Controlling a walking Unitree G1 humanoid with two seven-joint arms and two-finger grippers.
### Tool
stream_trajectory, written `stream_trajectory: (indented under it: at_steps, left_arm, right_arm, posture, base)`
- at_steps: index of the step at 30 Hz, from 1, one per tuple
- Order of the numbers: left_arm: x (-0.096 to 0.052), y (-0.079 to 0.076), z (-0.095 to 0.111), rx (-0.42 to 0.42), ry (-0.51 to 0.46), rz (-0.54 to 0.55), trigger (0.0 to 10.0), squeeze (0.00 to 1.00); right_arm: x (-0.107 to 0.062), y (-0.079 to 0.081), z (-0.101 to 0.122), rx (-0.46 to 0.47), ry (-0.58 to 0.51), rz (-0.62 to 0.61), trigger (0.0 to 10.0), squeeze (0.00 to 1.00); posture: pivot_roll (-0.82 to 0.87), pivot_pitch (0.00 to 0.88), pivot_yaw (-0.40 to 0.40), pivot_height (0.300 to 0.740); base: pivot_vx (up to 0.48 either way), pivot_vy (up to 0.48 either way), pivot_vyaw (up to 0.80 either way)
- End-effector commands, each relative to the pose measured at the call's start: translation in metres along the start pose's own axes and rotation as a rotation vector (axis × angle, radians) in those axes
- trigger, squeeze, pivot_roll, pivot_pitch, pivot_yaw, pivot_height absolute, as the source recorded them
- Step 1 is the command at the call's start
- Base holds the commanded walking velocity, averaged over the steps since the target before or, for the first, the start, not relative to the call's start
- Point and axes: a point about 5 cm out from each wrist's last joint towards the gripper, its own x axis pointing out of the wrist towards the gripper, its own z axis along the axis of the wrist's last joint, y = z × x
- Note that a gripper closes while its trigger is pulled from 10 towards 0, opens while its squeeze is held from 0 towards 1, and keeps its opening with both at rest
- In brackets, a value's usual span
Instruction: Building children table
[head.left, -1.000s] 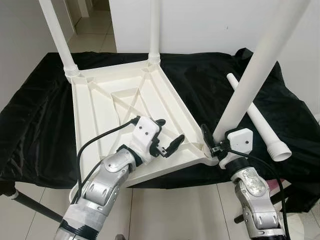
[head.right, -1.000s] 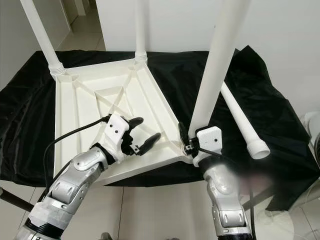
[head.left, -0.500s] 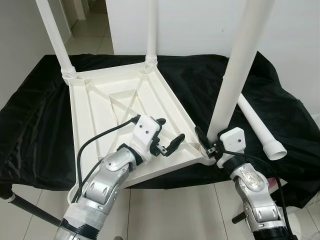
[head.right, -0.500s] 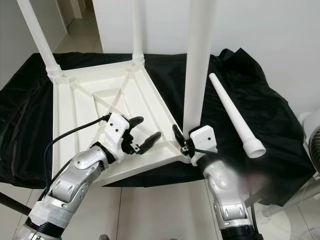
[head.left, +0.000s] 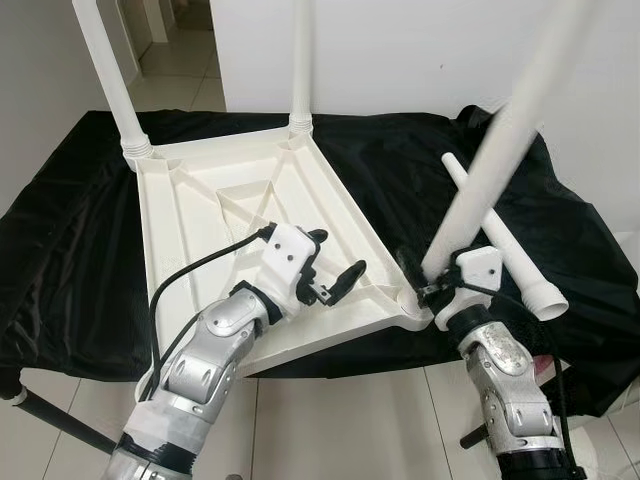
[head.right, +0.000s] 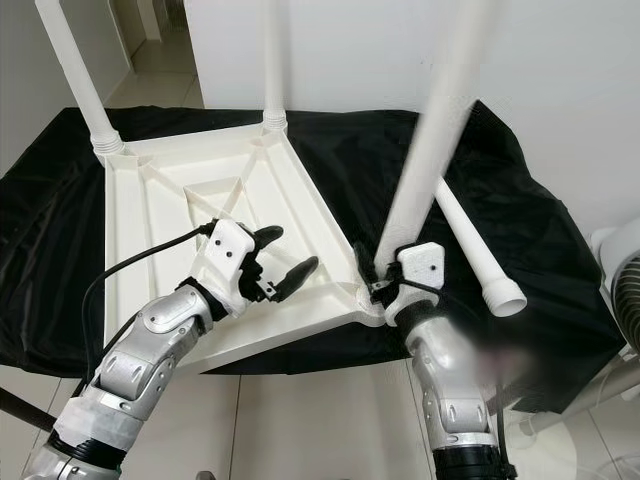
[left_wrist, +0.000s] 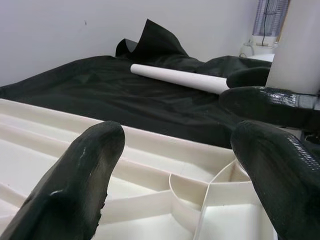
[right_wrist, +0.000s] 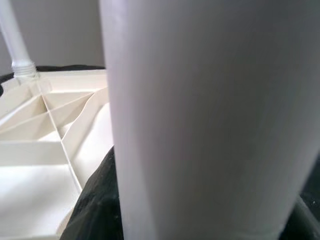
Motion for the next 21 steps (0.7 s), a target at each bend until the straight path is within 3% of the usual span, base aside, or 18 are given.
stream_trajectory:
  at_steps: [1, 8, 18, 21]
  left_arm:
    - [0.000, 0.001, -0.001, 0.013, 0.016, 0.003, 10.0, 0.00]
    - [0.000, 0.002, 0.000, 0.011, 0.015, -0.002, 10.0, 0.00]
    - [-0.002, 0.003, 0.000, 0.008, 0.017, 0.004, 10.0, 0.00]
    - [-0.002, 0.003, 0.000, 0.007, 0.018, 0.008, 10.0, 0.00]
  right_arm:
    - [-0.009, -0.003, -0.026, 0.072, 0.140, -0.041, 10.0, 0.00]
    - [-0.009, -0.001, -0.028, 0.022, 0.147, -0.040, 10.0, 0.00]
    - [-0.015, 0.010, -0.026, -0.126, 0.104, 0.055, 10.0, 0.00]
    - [-0.014, 0.009, -0.027, -0.072, 0.116, 0.029, 10.0, 0.00]
  posture:
    - [-0.04, 0.048, 0.005, 0.740]
    - [-0.04, 0.053, 0.012, 0.740]
    - [-0.04, 0.061, 0.009, 0.740]
    - [-0.04, 0.064, 0.008, 0.740]
  base:
    - [0.000, 0.000, 0.00]
    - [0.000, 0.000, 0.00]
    - [0.000, 0.000, 0.00]
    - [0.000, 0.000, 0.00]
